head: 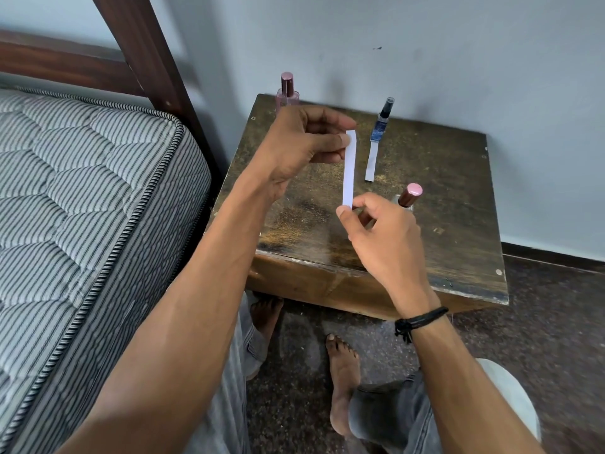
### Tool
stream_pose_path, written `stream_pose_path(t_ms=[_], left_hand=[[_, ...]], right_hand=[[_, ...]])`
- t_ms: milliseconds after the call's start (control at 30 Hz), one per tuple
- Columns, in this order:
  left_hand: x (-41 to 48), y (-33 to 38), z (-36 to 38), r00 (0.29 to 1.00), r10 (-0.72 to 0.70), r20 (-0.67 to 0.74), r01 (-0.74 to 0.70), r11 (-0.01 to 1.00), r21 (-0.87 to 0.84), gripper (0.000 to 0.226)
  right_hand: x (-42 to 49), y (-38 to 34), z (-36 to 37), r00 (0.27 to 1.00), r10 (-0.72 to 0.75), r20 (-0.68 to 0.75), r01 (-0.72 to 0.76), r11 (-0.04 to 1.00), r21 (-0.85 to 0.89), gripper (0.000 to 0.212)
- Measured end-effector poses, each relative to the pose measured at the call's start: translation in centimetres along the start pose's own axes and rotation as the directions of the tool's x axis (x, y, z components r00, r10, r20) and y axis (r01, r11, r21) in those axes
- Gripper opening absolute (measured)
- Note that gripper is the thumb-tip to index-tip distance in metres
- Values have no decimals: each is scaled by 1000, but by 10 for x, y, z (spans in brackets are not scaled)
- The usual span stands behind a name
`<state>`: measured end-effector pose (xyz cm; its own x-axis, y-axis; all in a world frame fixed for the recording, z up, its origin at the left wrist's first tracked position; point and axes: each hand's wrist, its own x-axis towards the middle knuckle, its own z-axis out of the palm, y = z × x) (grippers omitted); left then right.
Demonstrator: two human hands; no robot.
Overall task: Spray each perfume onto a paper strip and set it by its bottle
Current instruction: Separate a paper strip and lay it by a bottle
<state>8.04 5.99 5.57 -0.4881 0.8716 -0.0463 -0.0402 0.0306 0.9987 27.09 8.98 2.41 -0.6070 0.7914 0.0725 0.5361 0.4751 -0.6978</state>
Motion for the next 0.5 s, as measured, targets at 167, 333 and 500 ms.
stream_pose_path(t_ms=[167, 333, 500], left_hand=[[1, 0, -3, 1000, -1, 15, 2, 1000, -7, 24], [0, 1, -3, 999, 0, 44, 1, 1000, -8, 25], [-2, 3, 4, 994, -28, 102, 29, 1000, -7, 32]], right_hand=[[-4, -4, -4, 998, -22, -52, 22, 1000, -11, 28], [-7, -8, -11, 961, -117, -251, 121, 993, 2, 32], [-3, -9, -35, 928, -89, -362, 178, 959, 220, 12]])
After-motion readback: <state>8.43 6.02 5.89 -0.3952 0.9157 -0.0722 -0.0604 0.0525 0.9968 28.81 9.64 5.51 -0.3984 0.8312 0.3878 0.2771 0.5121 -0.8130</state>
